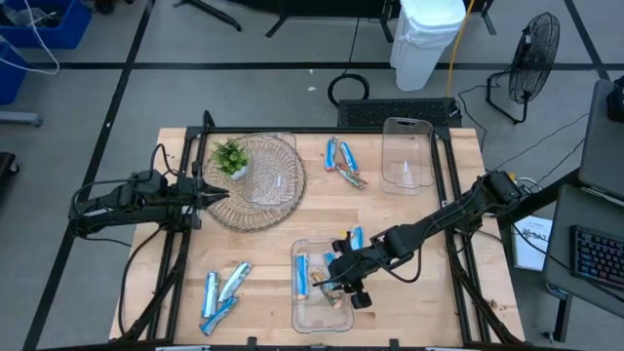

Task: Pick and place Granola Bars by type
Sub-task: Put the yellow granola bar into the bottom transparent bin

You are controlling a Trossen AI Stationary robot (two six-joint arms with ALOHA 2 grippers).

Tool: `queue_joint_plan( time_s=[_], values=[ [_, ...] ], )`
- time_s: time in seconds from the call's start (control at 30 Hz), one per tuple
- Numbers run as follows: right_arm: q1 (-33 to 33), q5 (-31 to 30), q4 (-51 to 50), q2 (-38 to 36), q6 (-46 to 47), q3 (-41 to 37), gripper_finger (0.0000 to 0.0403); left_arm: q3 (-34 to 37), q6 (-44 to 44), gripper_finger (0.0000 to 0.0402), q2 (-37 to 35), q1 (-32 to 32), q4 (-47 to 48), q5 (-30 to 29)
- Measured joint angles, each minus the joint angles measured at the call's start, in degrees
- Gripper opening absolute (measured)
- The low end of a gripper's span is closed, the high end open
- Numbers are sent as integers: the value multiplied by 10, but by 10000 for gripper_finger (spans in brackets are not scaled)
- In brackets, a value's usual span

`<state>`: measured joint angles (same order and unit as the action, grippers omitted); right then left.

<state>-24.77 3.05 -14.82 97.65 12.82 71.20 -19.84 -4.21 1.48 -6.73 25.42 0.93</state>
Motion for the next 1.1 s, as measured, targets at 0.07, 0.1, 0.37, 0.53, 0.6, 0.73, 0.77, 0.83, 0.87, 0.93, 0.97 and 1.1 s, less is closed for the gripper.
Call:
queue_joint_plan(
  time_s=[0.07,0.1,0.37,0.53,0.6,0.73,0.77,0.83,0.87,0.93,0.97,1.1],
  values=[
    [0,0,-6,-2,0,0,108,0,0,47,0,0,0,0],
    [0,-1,-19,-7,0,0,106,0,0,47,0,0,0,0],
    [13,-108,-231,-90,103,-1,86,0,0,47,0,0,0,0],
    [15,-180,-324,-125,226,-13,80,0,0,47,0,0,0,0],
    [16,-180,-317,-135,263,-32,81,0,0,47,0,0,0,0],
    [19,-178,-318,-143,333,-70,87,0,0,47,0,0,0,0],
    [20,-177,-317,-144,347,-80,89,0,0,47,0,0,0,0],
    [23,-163,-316,-144,364,-98,94,0,0,47,0,0,0,1],
    [23,-154,-308,-145,369,-109,96,0,0,47,0,0,0,0],
    [24,-139,-275,-145,377,-134,104,0,0,47,0,0,0,0],
    [24,-131,-253,-144,377,-147,109,0,0,47,0,0,0,1],
    [27,-93,-153,-145,392,-200,137,0,0,47,0,0,0,0]
  ],
)
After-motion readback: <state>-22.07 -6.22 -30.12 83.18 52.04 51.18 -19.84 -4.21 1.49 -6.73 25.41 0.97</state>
